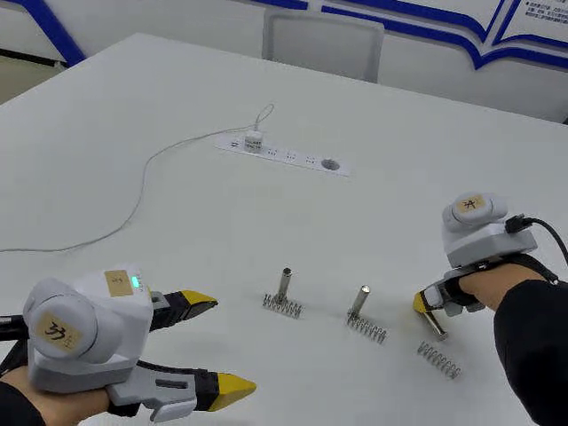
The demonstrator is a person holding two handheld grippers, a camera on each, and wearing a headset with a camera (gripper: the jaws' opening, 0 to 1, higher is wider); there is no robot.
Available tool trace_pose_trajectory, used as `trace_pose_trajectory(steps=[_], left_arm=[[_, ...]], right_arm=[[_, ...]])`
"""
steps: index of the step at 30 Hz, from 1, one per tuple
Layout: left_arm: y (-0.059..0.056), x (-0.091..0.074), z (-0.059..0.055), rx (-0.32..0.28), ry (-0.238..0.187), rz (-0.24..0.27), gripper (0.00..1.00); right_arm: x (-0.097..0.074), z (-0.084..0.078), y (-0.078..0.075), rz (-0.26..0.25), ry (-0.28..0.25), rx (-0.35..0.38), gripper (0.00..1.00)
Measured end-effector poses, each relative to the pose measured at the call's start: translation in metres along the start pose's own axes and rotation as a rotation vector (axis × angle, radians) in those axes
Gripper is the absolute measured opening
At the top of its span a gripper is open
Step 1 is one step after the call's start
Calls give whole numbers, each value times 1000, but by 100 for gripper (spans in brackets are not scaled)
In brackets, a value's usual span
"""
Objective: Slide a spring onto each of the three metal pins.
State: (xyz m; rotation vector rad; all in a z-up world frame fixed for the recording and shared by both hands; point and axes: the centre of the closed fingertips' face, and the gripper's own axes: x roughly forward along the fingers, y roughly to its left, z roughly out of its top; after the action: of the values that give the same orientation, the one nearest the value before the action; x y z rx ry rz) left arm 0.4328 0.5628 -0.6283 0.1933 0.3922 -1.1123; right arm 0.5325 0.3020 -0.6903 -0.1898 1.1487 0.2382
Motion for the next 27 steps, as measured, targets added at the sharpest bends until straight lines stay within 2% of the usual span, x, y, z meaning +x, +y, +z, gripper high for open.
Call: trace_pose_trajectory(steps=[6,10,14,17,22,27], left_arm=[[-2,1,2,12,10,-8,66],[-2,2,5,18,13,-8,65],[-4,3,7,28,15,-11,65],[-7,4,8,36,17,-13,65],[-7,-2,13,50,16,-6,65],[-5,-4,15,59,18,2,64]], right_arm=[[3,1,-4,-1,30,-24,9],[3,1,-4,6,25,-24,10],[2,0,-2,-2,9,-33,9],[2,1,-4,-6,-20,19,9],[0,-1,-6,3,-50,35,9],[-14,0,-3,2,-92,23,9]])
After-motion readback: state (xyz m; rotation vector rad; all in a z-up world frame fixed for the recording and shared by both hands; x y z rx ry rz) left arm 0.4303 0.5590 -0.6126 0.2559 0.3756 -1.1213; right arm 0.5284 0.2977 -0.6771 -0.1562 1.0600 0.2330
